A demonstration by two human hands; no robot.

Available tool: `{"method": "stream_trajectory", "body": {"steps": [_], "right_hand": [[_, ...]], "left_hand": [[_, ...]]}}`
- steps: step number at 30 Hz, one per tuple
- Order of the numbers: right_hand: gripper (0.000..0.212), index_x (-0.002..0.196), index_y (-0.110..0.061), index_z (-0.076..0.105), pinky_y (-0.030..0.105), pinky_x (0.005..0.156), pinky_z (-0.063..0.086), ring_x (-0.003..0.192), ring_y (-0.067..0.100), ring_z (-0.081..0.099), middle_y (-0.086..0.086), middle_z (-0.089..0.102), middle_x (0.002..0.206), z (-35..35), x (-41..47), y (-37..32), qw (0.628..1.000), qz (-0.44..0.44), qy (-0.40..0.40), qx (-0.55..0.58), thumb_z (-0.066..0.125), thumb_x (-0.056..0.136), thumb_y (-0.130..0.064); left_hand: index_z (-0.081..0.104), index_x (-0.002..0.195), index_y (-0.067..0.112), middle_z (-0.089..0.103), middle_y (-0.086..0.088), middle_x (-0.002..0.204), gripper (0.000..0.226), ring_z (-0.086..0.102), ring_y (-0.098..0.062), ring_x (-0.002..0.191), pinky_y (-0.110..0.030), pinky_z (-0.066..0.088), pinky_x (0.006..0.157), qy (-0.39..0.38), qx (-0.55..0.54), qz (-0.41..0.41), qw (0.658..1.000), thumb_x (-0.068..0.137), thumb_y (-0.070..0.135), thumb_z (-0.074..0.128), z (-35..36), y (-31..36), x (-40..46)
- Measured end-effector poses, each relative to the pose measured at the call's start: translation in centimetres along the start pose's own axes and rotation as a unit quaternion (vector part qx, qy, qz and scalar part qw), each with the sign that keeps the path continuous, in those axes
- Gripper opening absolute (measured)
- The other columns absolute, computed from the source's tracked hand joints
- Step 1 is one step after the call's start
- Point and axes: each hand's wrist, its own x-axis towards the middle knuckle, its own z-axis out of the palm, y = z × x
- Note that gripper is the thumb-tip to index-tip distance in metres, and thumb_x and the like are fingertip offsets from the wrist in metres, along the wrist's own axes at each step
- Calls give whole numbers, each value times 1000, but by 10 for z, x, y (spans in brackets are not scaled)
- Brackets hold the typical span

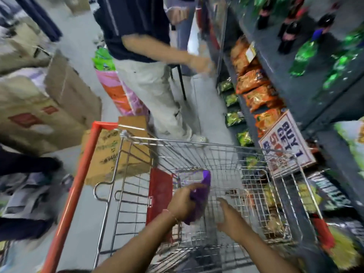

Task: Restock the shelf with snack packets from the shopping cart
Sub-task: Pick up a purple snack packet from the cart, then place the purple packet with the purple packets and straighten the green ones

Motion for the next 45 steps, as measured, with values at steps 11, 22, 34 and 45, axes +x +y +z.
{"method": "stream_trajectory", "body": {"steps": [11,22,34,45], "right_hand": [[114,128,-10,55,30,85,59,98,12,72,1,76,111,-125,-152,-43,887,-79,283,357,103,28,-38],[99,126,-5,45,49,89,58,104,28,72,13,73,115,-315,-406,-95,603,-290,703,239,97,43,-13],[83,120,-31,51,50,98,53,109,18,68,-4,72,117,-400,-428,26,640,-121,725,225,89,50,-55],[75,135,-15,39,38,107,43,119,13,50,-3,52,133,-354,-452,-7,634,-79,727,252,84,76,-27]], "left_hand": [[58,104,22,69,0,93,45,65,-6,83,-25,54,77,11,82,500,862,79,-15,58,-152,305,-84],[43,130,36,54,8,137,90,53,-18,127,-47,41,111,-66,-332,610,716,53,54,86,-63,469,-99],[44,118,15,64,-4,121,98,61,-21,115,-43,47,103,-192,-195,551,788,38,37,95,66,589,-33],[45,129,28,61,3,130,98,58,-16,121,-39,47,102,-118,-169,555,806,44,45,91,59,584,-54]]}}
